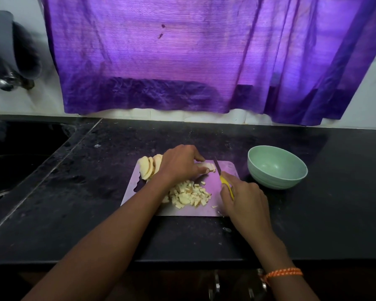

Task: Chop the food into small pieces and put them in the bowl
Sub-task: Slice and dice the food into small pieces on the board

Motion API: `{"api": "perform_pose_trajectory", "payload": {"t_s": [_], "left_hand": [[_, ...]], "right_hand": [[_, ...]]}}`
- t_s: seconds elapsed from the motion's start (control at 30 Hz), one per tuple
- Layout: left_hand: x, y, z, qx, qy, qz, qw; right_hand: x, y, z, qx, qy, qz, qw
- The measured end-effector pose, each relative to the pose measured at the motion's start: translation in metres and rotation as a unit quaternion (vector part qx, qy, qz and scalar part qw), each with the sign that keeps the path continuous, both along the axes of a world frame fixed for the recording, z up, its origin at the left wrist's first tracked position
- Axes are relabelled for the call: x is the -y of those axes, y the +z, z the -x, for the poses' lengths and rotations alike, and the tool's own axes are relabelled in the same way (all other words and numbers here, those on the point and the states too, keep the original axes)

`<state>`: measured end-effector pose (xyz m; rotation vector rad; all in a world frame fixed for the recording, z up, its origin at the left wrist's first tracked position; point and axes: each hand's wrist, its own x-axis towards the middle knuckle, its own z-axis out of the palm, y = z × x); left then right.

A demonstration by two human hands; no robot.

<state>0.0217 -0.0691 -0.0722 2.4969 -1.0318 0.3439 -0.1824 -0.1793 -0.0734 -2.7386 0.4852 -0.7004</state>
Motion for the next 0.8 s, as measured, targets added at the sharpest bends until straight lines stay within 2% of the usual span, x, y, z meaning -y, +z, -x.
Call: {"api": "perform_pose_trajectory", "payload": {"t_s": [0.13, 0.6, 0.8], "left_hand": [[0.000, -0.003, -0.001, -0.006, 0.006, -0.002, 1.000], [0.005, -0.010, -0.004, -0.038, 0.013, 0.017, 0.999], [0.007, -0.009, -0.001, 0.001, 0.023, 0.008, 1.000]], "right_hand": [[-0.004, 0.009, -0.019, -0.047, -0.012, 0.026, 0.998], [0.000, 0.002, -0.031, -0.058, 0.019, 0.031, 0.998], [-0.004, 0.001, -0.007, -0.065, 0.018, 0.014, 0.998]]}}
